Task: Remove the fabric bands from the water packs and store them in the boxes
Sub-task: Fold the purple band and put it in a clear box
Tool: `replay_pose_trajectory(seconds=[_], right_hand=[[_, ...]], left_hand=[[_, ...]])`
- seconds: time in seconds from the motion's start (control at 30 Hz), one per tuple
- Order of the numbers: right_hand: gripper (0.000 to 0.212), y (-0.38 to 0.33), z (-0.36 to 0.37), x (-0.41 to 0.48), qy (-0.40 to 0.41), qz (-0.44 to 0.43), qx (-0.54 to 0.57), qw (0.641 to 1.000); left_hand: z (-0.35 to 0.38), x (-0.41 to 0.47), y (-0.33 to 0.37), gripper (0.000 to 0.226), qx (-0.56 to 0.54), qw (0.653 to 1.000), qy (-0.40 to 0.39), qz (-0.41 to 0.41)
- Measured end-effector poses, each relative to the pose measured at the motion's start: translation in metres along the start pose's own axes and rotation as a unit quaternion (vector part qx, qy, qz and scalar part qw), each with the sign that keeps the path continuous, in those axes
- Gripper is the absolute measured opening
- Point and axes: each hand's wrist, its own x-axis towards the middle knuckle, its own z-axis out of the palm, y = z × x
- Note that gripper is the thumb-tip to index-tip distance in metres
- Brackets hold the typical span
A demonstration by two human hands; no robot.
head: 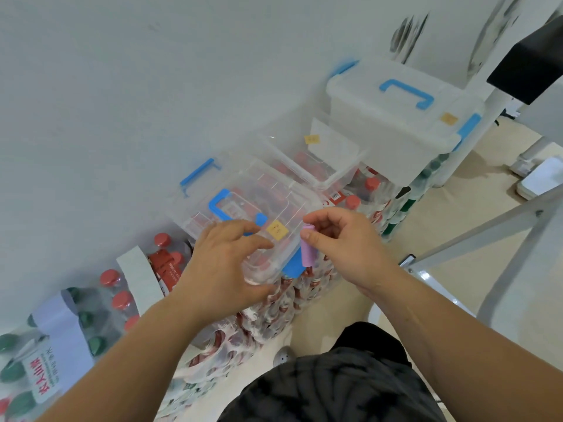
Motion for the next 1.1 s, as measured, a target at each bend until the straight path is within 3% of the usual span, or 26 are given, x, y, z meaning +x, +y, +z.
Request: replay_pose_trajectory(seconds=[0.17, 0.3, 0.8, 1.0, 1.1], right_hand=[[0.024, 0.002, 0.004, 0.001, -0.022, -0.002, -0.017, 1.0], [0.021, 0.004, 0.0, -0.001, -0.043, -0.002, -0.032, 0.999], [0.017, 0.025, -0.031, 0.002, -0.141, 0.019, -0.012, 0.99], [0.027, 0.007, -0.033, 0.014, -0.128, -0.024, 0.062, 0.99], [0.043, -0.009, -0.03, 0.019, -0.127, -0.053, 0.081, 0.987]], left_hand=[[-0.002, -0.008, -0.008, 0.04, -0.01, 0.999, 0.042, 0.028], [0.003, -0.009, -0.003, 0.036, -0.027, 0.996, 0.075, 0.041], [-0.012, -0.015, 0.054, 0.024, -0.065, 0.977, 0.183, -0.084], [-0.03, -0.02, 0.073, 0.02, -0.068, 0.966, 0.204, -0.143], [-0.04, -0.019, 0.075, 0.017, -0.085, 0.958, 0.216, -0.169]])
